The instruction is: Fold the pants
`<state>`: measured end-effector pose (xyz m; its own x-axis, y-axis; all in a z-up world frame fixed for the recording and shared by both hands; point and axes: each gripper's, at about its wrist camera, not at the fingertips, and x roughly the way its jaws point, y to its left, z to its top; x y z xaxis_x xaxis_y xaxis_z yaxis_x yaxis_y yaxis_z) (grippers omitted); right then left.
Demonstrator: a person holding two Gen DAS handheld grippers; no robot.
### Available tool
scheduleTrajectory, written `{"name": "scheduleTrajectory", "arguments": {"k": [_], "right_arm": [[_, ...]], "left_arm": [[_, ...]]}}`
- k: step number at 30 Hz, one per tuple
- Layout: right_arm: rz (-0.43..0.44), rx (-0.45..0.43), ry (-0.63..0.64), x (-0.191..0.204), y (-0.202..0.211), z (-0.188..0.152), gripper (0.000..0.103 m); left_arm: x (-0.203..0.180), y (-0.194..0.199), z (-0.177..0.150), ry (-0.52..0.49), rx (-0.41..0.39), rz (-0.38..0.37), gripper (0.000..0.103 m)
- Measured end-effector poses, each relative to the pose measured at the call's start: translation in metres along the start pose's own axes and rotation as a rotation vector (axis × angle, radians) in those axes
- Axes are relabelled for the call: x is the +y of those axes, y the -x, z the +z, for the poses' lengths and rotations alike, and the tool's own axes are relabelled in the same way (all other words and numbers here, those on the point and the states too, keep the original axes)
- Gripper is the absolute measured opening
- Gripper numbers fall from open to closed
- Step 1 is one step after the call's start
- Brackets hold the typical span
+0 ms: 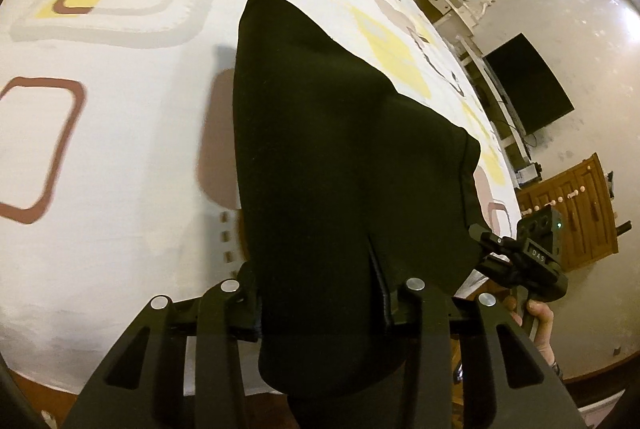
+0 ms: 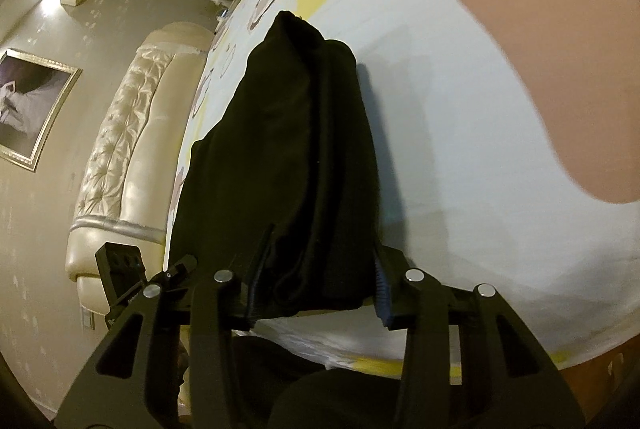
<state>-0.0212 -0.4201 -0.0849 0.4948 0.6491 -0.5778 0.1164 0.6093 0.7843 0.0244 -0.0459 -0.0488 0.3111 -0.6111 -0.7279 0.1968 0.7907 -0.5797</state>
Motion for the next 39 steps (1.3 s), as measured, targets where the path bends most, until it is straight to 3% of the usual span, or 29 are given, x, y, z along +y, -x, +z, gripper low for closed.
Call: {"name": "scheduleTrajectory", "arguments": {"k": [9, 35, 37, 39], "right_arm": [[0.032, 0.046, 0.036, 0.027, -0.026, -0.007, 0.04], [0.057, 0.054, 0.013, 0.021, -0.032, -0.012, 0.04], [0.06, 0.054, 0.01, 0.021, -0.031, -0.012, 0.041], [0.07, 0.061, 0.001, 0.021, -0.03, -0.011, 0.044]], "left_arm": [[0.02, 0.027, -0.009, 0.017, -0.028, 0.04, 0.04], [0.03, 0.019, -0.01, 0.011, -0.027, 0.041, 0.042], [0.03, 0.019, -0.01, 0.009, -0.026, 0.041, 0.044], [0.031, 0.019, -0.011, 0.0, -0.026, 0.037, 0.052]]}}
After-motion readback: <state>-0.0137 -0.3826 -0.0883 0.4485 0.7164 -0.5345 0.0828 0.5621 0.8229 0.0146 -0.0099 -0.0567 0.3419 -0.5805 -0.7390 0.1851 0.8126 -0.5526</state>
